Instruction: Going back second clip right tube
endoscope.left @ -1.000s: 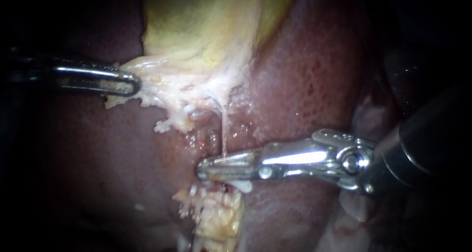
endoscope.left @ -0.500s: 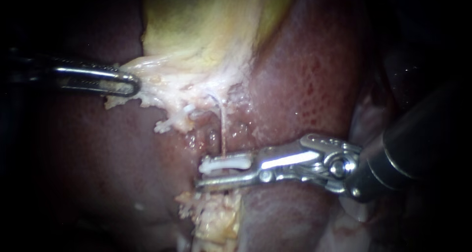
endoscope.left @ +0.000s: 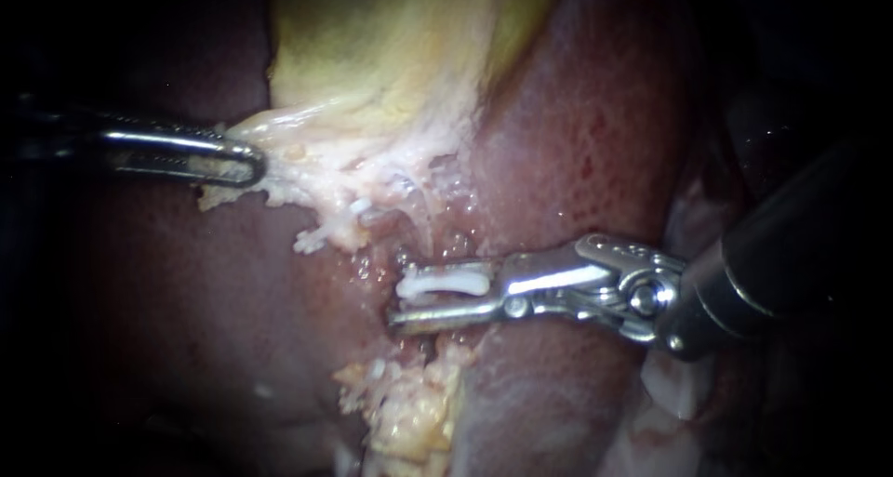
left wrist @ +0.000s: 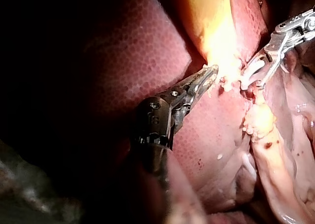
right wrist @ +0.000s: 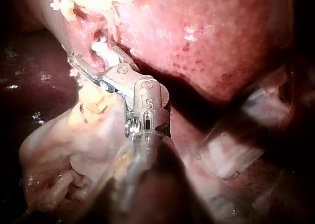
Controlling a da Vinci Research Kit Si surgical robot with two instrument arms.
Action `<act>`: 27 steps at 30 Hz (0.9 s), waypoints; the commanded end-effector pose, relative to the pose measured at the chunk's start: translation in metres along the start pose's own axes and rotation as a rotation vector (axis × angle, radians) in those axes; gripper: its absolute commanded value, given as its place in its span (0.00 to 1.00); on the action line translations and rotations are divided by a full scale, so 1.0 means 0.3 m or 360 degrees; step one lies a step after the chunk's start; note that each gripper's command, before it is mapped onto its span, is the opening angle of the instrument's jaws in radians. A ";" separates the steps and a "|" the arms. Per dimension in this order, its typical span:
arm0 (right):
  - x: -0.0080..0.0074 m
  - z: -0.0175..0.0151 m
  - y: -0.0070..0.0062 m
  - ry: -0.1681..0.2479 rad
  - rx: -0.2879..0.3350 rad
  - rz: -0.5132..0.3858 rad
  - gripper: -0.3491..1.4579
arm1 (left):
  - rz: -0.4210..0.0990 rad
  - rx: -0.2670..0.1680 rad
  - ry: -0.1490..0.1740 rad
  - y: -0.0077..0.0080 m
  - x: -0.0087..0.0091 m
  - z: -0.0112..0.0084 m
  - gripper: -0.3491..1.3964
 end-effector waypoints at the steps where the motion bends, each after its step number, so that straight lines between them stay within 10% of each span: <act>1: -0.0001 0.000 0.0004 -0.0004 -0.0004 0.0001 0.45 | 0.0001 -0.0001 0.0000 0.0000 -0.0001 0.0000 0.00; 27: -0.0018 -0.004 0.0038 0.0016 -0.0092 -0.0017 0.47 | 0.0011 -0.0003 -0.0001 -0.0002 -0.0006 -0.0008 0.00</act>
